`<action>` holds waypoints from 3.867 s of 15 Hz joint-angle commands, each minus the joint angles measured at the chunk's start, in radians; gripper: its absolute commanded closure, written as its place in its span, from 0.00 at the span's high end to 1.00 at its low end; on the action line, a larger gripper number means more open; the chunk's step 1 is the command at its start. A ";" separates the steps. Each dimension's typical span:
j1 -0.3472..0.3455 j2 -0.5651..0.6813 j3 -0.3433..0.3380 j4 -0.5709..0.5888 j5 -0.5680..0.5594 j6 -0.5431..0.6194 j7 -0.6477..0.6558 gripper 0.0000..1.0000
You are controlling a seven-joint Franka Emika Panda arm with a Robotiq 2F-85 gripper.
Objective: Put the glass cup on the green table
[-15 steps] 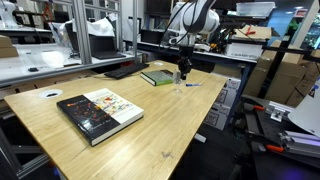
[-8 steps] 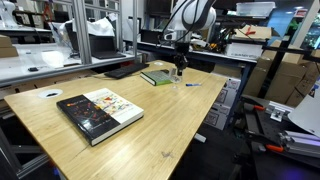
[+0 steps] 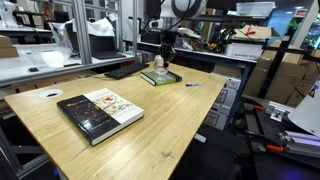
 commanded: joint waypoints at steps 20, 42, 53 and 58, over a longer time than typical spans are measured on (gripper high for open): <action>-0.232 0.432 -0.043 0.791 0.217 -0.562 -0.525 0.02; -0.174 0.427 -0.023 0.752 0.133 -0.455 -0.333 0.02; -0.182 0.426 -0.009 0.753 0.174 -0.457 -0.331 0.55; -0.185 0.426 -0.004 0.754 0.202 -0.468 -0.326 0.89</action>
